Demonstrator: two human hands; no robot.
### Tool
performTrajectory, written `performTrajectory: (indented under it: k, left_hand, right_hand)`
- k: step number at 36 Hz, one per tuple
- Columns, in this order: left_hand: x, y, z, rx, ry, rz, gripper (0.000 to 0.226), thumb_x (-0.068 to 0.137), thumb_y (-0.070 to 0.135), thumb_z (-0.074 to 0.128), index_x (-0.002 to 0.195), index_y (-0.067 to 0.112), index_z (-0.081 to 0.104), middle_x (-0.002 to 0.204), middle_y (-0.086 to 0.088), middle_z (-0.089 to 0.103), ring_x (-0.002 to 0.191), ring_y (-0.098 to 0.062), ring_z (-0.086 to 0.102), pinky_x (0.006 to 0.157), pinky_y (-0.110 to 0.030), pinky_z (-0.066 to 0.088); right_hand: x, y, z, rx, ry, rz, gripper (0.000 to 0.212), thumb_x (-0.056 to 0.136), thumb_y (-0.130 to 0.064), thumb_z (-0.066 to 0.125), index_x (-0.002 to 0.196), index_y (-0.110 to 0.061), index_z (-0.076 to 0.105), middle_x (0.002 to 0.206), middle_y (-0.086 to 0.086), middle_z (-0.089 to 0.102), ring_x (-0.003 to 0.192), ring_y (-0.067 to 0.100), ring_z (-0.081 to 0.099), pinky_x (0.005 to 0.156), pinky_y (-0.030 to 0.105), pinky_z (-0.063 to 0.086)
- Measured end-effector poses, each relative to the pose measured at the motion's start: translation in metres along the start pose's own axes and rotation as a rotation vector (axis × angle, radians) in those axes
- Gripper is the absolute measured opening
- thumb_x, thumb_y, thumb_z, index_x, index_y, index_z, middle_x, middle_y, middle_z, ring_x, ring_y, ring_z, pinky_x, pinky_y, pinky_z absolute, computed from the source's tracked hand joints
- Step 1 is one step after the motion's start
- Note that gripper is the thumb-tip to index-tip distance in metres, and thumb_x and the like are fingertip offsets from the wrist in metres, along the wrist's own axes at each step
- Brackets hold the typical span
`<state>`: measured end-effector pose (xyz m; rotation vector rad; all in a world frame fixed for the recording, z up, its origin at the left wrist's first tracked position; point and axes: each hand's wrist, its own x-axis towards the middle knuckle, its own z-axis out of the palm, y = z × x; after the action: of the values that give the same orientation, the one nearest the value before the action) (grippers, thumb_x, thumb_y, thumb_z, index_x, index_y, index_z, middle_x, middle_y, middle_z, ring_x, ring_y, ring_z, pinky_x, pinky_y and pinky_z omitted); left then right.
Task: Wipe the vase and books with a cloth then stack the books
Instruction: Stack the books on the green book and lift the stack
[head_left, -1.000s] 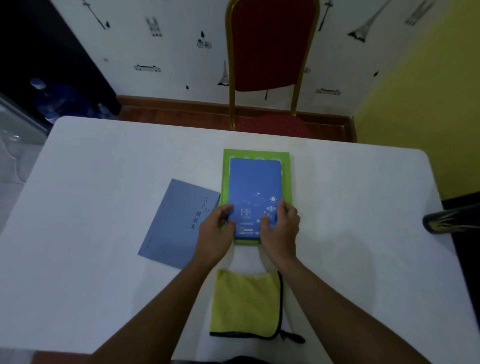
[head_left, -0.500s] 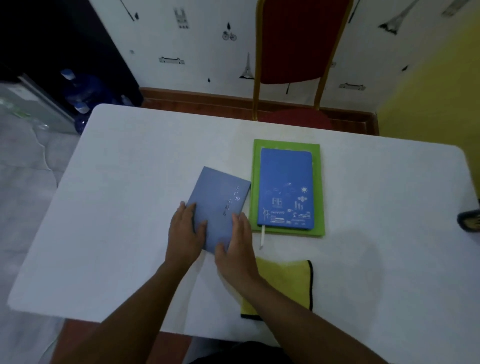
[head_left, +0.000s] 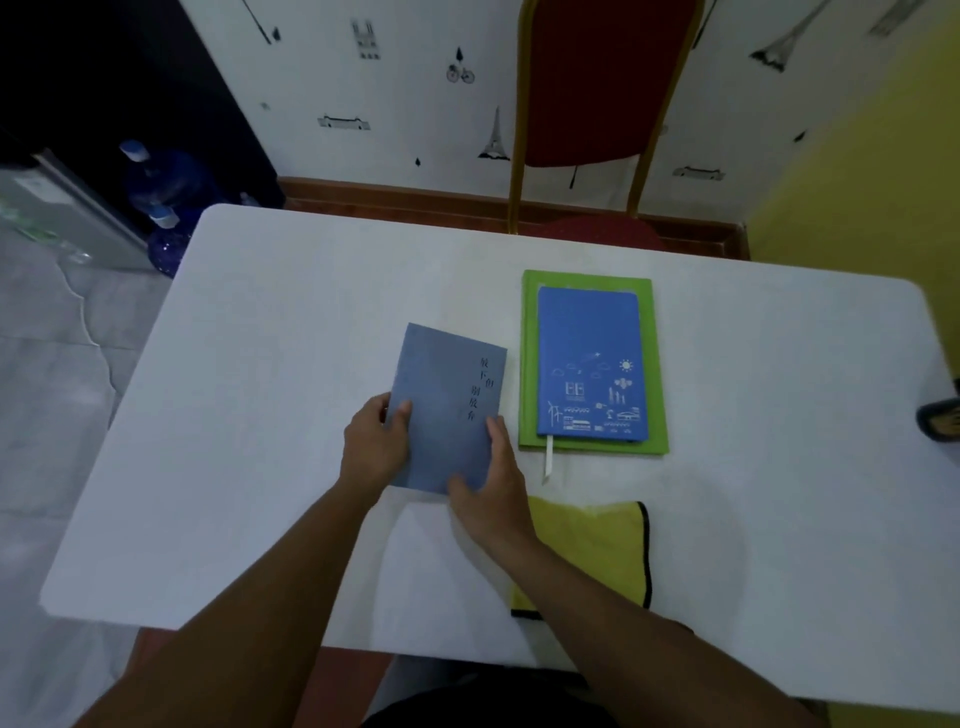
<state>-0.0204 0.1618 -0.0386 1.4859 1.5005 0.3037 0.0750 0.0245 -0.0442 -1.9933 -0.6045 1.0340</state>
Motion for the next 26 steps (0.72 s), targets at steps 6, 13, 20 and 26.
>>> performTrajectory:
  k: [6, 13, 20, 26]
  left_hand:
    - [0.003, 0.01, -0.006, -0.178, -0.021, -0.022, 0.03, 0.109, 0.039, 0.048, 0.12, 0.017, 0.065, 0.109, -0.002, 0.071, 0.097, -0.025, 0.068, 0.07, -0.03, 0.052]
    - [0.001, 0.048, 0.007, -0.337, -0.079, 0.054, 0.027, 0.109, 0.041, 0.048, 0.118, 0.023, 0.067, 0.109, 0.006, 0.074, 0.094, -0.016, 0.072, 0.07, -0.028, 0.058]
    - [-0.004, 0.094, 0.061, -0.124, -0.188, 0.289, 0.038, 0.112, 0.036, 0.038, 0.15, 0.03, 0.044, 0.13, 0.007, 0.062, 0.109, -0.014, 0.064, 0.082, -0.029, 0.055]
    - [-0.013, 0.117, 0.108, -0.075, -0.246, 0.287, 0.043, 0.112, 0.031, 0.039, 0.154, 0.027, 0.039, 0.141, -0.001, 0.06, 0.111, -0.016, 0.058, 0.087, -0.032, 0.052]
  right_hand:
    - [0.007, -0.018, -0.008, 0.031, 0.05, -0.002, 0.072, 0.103, -0.014, 0.051, 0.162, -0.03, 0.014, 0.161, -0.003, 0.036, 0.136, 0.014, 0.047, 0.1, 0.025, 0.049]
    - [0.028, -0.049, -0.041, 0.041, 0.228, -0.077, 0.068, 0.104, -0.03, 0.055, 0.162, -0.027, 0.02, 0.162, -0.003, 0.037, 0.143, 0.016, 0.042, 0.116, 0.039, 0.043]
    - [0.047, -0.044, -0.111, 0.034, 0.355, -0.051, 0.073, 0.1, -0.023, 0.063, 0.162, -0.024, 0.024, 0.144, -0.008, 0.049, 0.118, 0.003, 0.046, 0.09, 0.019, 0.043]
    - [0.064, -0.019, -0.165, 0.026, 0.37, -0.041, 0.074, 0.098, -0.019, 0.067, 0.161, -0.025, 0.029, 0.144, -0.009, 0.052, 0.121, 0.012, 0.057, 0.089, 0.023, 0.051]
